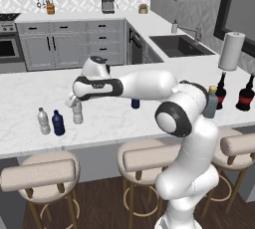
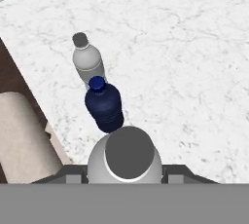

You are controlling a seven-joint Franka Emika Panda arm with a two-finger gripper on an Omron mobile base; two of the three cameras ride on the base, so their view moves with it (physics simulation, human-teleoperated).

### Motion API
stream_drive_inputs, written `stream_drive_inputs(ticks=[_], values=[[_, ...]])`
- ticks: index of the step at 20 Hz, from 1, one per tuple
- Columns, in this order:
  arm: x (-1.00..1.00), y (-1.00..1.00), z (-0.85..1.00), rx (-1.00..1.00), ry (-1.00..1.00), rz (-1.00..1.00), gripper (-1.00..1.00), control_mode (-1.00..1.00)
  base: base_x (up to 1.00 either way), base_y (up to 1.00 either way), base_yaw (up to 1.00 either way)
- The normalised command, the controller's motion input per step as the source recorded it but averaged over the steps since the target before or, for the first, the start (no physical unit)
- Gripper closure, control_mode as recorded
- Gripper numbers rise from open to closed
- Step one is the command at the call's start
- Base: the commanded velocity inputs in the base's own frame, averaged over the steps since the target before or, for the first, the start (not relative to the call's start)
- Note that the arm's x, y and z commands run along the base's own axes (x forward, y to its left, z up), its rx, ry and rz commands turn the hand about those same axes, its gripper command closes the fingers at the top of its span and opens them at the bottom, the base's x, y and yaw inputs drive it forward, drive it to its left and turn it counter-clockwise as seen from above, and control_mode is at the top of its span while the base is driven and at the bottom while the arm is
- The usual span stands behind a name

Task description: Move the plastic bottles in the middle to the plastics group, and the glass bottles in the middle to the glass group.

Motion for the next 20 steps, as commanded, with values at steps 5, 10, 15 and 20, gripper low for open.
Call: stream_drive_inputs(ticks=[5, 10, 15, 20], values=[[0.03, 0.16, -0.12, 0.00, 0.00, 0.02, 1.00, -1.00, 0.00, 0.00, 0.00], [0.09, 0.03, -0.51, 0.00, 0.00, 0.04, 1.00, -1.00, 0.00, 0.00, 0.00], [0.04, 0.00, -0.37, 0.00, 0.00, 0.02, 1.00, -1.00, 0.00, 0.00, 0.00], [0.03, 0.00, -0.19, 0.00, -0.04, 0.02, 1.00, -1.00, 0.00, 0.00, 0.00]])
